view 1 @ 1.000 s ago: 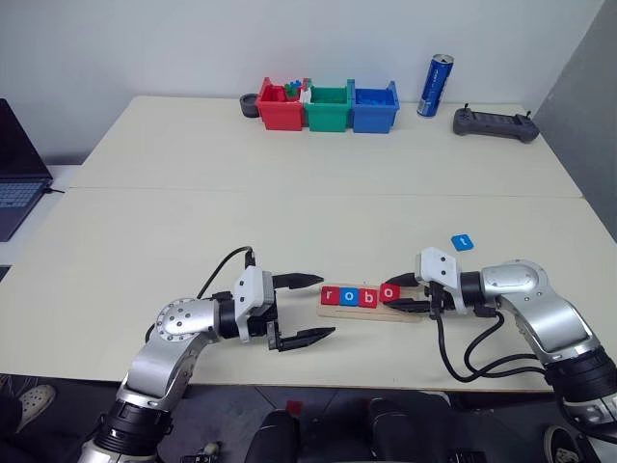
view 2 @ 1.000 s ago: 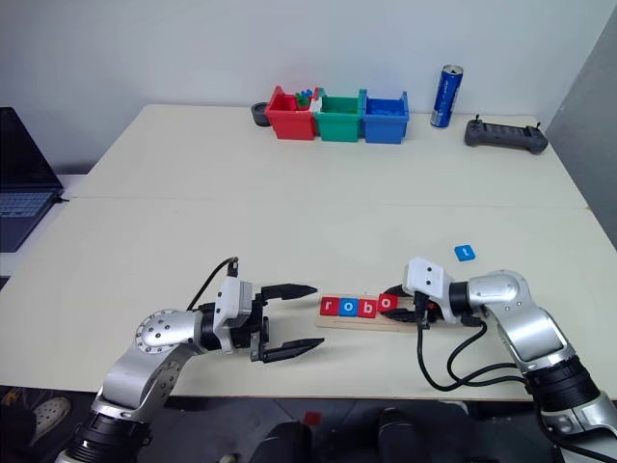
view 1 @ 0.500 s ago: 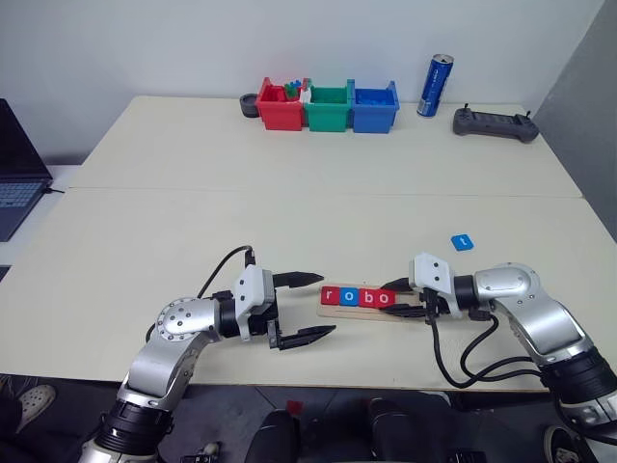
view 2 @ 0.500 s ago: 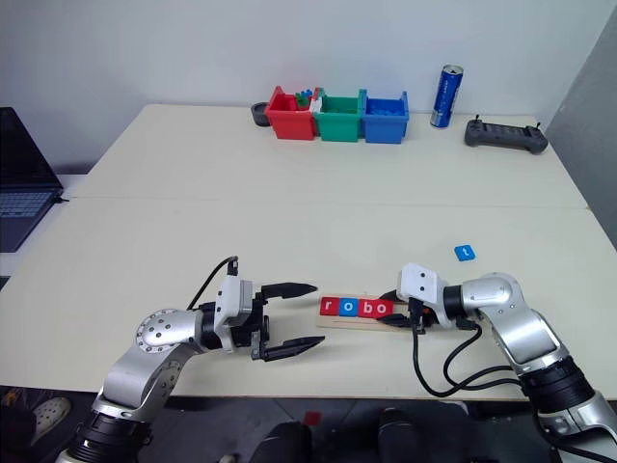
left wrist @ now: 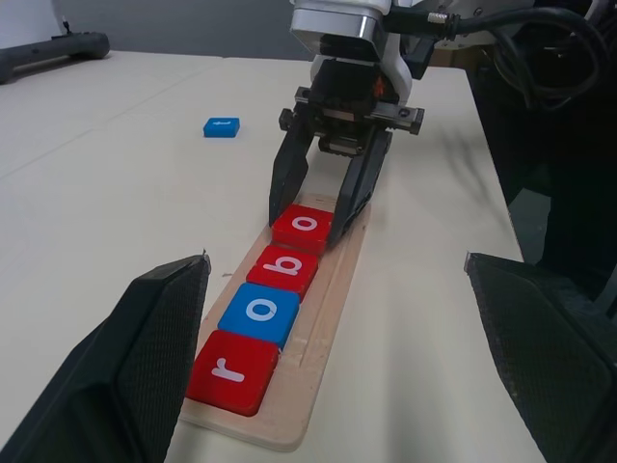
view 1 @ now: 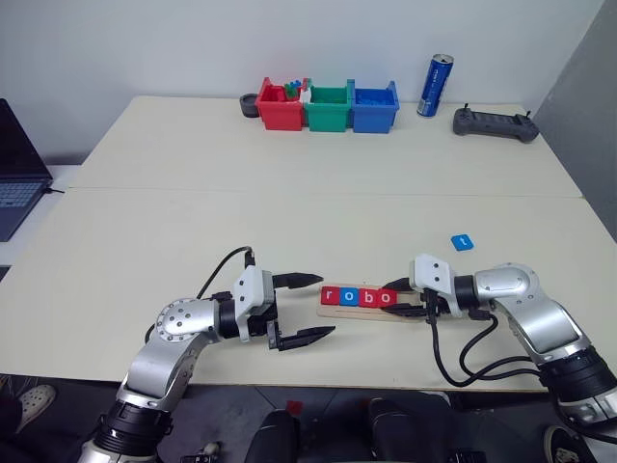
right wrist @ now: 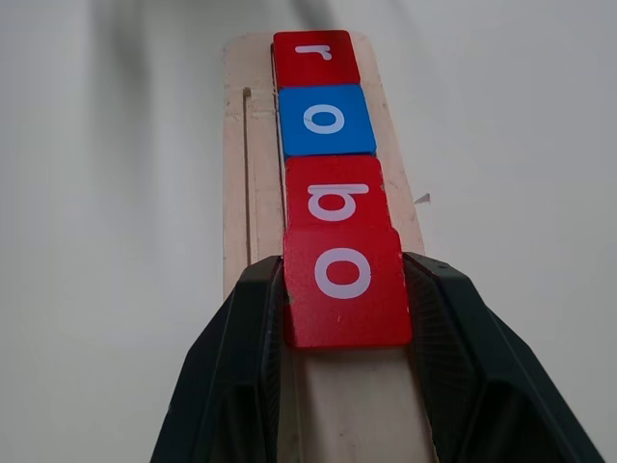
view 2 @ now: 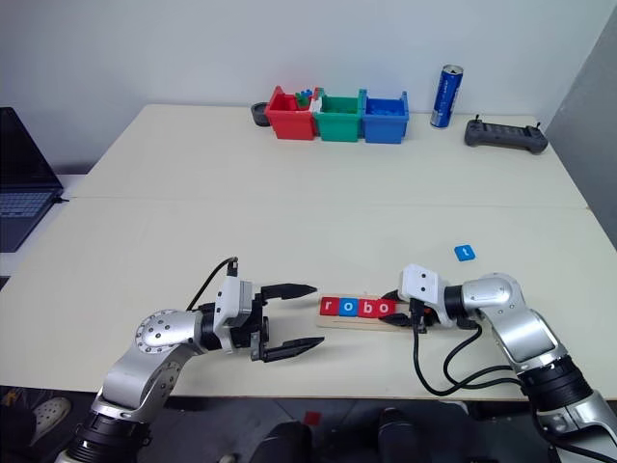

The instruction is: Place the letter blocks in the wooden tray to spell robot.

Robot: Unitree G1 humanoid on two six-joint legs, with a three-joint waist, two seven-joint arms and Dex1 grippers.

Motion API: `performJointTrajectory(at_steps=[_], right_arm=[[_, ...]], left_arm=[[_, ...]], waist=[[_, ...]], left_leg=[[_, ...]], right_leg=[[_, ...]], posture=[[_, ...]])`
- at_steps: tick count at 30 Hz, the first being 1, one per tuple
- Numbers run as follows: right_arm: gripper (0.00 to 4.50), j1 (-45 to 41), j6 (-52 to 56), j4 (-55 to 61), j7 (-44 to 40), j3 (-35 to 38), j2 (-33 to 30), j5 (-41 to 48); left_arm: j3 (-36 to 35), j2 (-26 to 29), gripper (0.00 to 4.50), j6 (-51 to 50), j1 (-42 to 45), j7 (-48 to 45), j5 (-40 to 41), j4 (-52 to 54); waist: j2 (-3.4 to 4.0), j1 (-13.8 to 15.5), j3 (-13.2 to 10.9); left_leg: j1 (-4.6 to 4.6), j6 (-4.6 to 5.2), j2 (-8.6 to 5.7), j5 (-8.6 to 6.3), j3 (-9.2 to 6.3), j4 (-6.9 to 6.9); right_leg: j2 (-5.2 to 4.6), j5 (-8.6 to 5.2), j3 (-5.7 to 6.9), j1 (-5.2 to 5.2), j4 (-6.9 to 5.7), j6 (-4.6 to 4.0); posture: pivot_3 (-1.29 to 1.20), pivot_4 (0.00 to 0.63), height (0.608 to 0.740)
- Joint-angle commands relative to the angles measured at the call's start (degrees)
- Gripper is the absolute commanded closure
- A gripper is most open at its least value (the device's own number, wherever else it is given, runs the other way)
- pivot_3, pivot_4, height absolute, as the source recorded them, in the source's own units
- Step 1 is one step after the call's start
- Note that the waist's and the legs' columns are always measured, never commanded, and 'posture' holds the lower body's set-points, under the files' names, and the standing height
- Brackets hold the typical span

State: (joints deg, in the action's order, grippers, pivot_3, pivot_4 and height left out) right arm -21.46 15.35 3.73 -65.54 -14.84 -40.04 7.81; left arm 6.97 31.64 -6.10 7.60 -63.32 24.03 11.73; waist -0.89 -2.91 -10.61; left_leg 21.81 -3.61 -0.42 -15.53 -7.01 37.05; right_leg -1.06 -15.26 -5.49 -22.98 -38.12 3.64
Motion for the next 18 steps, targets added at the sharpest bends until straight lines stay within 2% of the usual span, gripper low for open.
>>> performJointTrajectory(at_steps=[1,9,17,18], right_arm=[[3.04,-1.05,-1.07,0.73,-0.41,0.32,-0.15,-0.10],[3.04,-1.41,-1.11,0.35,-0.75,0.45,-0.16,-0.14],[0.23,-1.70,-0.92,0.28,-1.15,0.70,-0.30,0.22],[0.04,-1.79,-0.94,0.25,-1.10,0.80,-0.28,0.24]], left_arm=[[-0.37,0.37,0.00,0.25,0.08,-0.35,0.55,1.95],[-0.23,0.30,0.00,0.30,0.11,-0.35,0.42,1.91],[-0.20,0.22,0.00,0.36,0.18,-0.23,0.33,1.88],[-0.20,0.22,0.00,0.37,0.15,-0.23,0.32,1.89]], waist=[[0.00,0.00,0.00],[0.00,0.00,0.00],[0.00,0.00,0.00],[0.00,0.00,0.00]], left_leg=[[0.00,0.00,0.00,0.00,0.00,0.00],[0.00,0.00,0.00,0.00,0.00,0.00],[0.00,0.00,0.00,0.00,0.00,0.00],[0.00,0.00,0.00,0.00,0.00,0.00]], right_leg=[[0.00,0.00,0.00,0.00,0.00,0.00],[0.00,0.00,0.00,0.00,0.00,0.00],[0.00,0.00,0.00,0.00,0.00,0.00],[0.00,0.00,0.00,0.00,0.00,0.00]], posture=[[0.00,0.150,0.740],[0.00,0.150,0.740],[0.00,0.150,0.740],[0.00,0.150,0.740]])
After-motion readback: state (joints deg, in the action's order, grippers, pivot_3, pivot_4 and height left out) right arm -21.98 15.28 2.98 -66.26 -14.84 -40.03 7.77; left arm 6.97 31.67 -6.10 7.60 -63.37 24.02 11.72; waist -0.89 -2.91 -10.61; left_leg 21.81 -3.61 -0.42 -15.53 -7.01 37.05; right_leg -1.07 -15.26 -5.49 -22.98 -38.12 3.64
